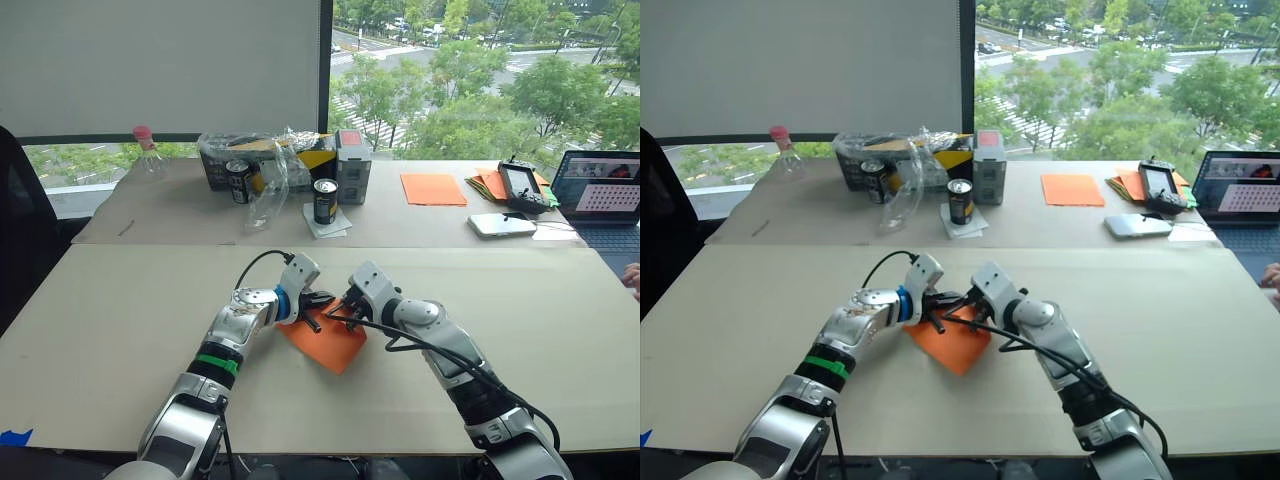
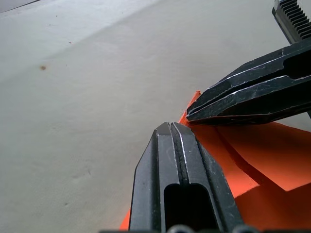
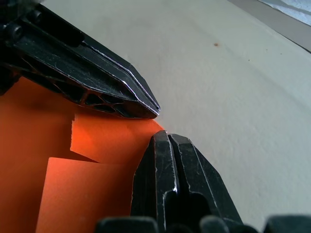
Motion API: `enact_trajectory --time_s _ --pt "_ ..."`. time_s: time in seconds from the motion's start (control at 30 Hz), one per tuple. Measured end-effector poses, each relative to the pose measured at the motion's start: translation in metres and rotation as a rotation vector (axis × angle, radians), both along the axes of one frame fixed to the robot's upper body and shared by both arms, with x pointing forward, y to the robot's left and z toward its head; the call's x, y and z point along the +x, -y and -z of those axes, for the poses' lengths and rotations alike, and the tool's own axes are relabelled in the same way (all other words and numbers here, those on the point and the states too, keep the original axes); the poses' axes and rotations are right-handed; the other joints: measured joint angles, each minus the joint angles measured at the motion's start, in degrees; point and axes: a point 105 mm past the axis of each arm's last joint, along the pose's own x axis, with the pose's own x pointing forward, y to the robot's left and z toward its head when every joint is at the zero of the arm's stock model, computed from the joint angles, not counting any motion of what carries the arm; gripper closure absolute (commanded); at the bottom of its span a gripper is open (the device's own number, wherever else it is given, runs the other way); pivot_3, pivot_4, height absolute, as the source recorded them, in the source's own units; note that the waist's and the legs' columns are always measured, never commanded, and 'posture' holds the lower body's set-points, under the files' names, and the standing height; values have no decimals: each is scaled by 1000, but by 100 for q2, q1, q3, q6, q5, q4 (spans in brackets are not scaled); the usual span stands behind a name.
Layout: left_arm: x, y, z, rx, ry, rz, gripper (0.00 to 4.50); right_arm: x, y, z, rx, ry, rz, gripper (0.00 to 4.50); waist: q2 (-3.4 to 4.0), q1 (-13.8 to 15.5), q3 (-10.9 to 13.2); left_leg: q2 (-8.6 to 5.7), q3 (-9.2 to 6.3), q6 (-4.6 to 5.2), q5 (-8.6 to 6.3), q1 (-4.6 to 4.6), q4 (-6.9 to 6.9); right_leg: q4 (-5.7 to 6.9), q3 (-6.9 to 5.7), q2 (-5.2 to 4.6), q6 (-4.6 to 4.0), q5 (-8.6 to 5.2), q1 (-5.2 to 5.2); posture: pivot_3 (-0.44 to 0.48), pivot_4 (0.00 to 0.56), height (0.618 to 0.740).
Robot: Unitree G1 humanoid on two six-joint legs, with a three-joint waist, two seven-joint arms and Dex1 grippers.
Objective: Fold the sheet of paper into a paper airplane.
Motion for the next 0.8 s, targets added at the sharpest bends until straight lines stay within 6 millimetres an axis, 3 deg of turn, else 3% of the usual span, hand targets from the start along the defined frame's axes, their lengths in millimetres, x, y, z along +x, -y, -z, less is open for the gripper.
enact_trajectory --time_s 0.8 --pt "-3 -26 5 42 12 -76 4477 -9 -15 4 -23 -2 -100 4500 -1 -97 -8 11 2 0 0 56 -60 -24 5 14 1 -3 29 0 150 715"
